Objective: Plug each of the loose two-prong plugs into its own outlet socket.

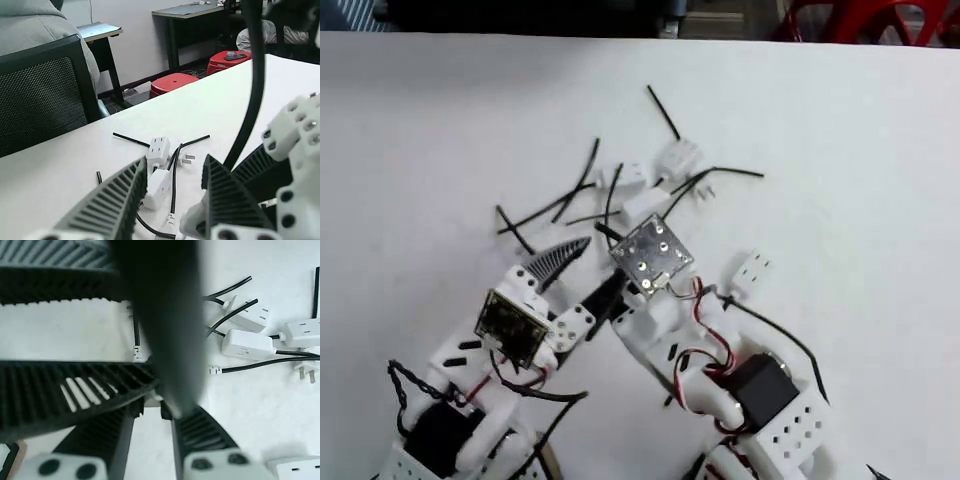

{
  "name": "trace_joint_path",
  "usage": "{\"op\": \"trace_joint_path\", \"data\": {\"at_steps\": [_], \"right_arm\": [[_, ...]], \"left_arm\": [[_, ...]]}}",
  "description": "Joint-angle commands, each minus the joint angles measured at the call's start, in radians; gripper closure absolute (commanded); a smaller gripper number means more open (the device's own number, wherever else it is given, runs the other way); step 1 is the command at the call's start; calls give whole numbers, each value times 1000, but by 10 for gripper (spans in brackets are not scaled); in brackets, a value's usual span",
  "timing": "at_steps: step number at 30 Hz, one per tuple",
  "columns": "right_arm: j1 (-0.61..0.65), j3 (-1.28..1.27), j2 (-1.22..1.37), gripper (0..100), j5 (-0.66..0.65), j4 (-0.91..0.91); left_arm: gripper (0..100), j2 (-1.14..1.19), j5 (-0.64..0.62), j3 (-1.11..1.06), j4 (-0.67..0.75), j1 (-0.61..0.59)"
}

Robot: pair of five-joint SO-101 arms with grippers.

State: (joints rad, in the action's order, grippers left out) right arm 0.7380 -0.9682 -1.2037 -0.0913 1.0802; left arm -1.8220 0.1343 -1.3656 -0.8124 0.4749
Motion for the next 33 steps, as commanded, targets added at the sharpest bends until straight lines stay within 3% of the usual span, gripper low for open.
{"op": "trace_joint_path", "data": {"at_steps": [1, 5, 8, 12, 21, 24, 29, 33], "right_arm": [[-1, 9, 4, 981, 8, -22], [-171, 8, 4, 981, 9, -41], [-335, 8, 4, 981, 66, -61], [-486, 3, 5, 981, 115, -110], [-730, -155, 13, 981, 178, -403], [-789, -218, 15, 981, 219, -498], [-881, -304, 15, 981, 318, -661], [-909, -328, 15, 981, 373, -704]], "left_arm": [[808, 1, 8, 32, -8, -44], [807, 4, -32, 28, -12, -145], [770, 5, -34, 28, -98, -186], [672, 5, -35, 28, -212, -186], [696, 15, -34, 21, -222, -97], [703, 93, -34, 25, -204, -71], [702, 321, -34, 32, -58, -67], [702, 515, -40, 97, 0, 10]]}}
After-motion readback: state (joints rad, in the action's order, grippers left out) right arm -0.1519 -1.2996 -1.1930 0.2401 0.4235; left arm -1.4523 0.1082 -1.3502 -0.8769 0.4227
